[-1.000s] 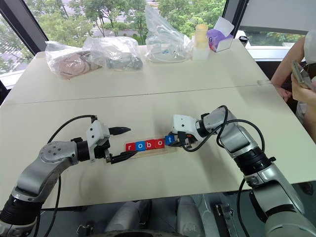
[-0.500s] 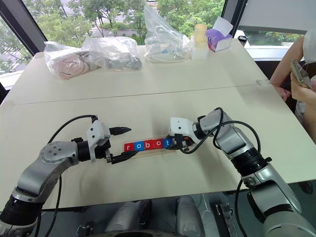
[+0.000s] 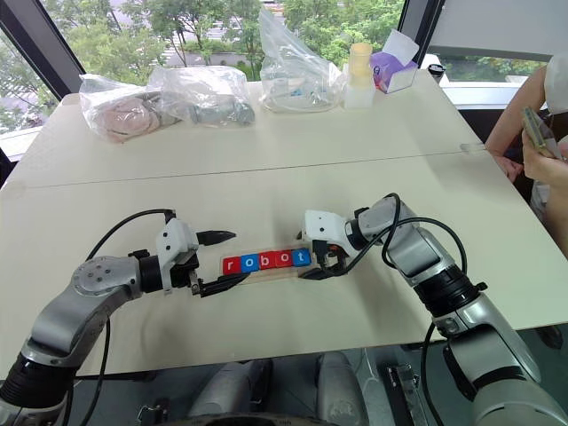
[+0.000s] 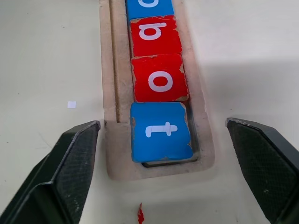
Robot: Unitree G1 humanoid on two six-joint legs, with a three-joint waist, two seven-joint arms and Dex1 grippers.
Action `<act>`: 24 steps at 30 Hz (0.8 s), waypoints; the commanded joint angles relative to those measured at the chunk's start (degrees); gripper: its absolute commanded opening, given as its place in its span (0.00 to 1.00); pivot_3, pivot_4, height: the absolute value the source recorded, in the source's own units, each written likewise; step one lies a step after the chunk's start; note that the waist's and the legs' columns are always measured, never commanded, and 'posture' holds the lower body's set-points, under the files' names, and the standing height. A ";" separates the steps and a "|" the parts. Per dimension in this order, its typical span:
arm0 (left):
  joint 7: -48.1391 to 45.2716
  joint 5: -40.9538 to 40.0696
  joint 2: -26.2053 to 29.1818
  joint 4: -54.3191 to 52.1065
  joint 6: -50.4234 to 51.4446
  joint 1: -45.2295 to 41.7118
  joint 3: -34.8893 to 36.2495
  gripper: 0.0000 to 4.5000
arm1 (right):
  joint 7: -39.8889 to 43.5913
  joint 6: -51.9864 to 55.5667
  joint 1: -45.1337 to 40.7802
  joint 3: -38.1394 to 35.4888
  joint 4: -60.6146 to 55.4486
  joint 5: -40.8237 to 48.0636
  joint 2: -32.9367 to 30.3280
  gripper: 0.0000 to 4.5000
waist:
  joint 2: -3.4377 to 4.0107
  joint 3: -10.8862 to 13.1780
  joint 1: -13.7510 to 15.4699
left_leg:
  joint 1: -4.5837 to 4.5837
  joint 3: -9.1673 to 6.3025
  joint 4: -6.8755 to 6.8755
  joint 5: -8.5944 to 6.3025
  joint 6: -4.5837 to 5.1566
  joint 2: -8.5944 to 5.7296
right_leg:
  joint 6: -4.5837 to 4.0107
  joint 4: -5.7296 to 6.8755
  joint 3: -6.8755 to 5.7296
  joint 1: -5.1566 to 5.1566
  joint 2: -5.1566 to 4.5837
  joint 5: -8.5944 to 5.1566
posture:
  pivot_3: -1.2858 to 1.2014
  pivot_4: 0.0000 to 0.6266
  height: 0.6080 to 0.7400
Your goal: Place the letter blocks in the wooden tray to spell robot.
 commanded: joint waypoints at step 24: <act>-0.70 -1.74 1.34 -3.32 2.27 0.06 1.21 1.00 | 1.53 3.49 -1.27 -5.66 -5.72 4.99 -3.97 0.99 | 0.00 0.00 0.13 | -0.02 -0.01 -0.01 0.00 0.00 0.00 | 0.00 0.01 0.00 -0.03 0.00 0.00 | 0.52 0.24 1.00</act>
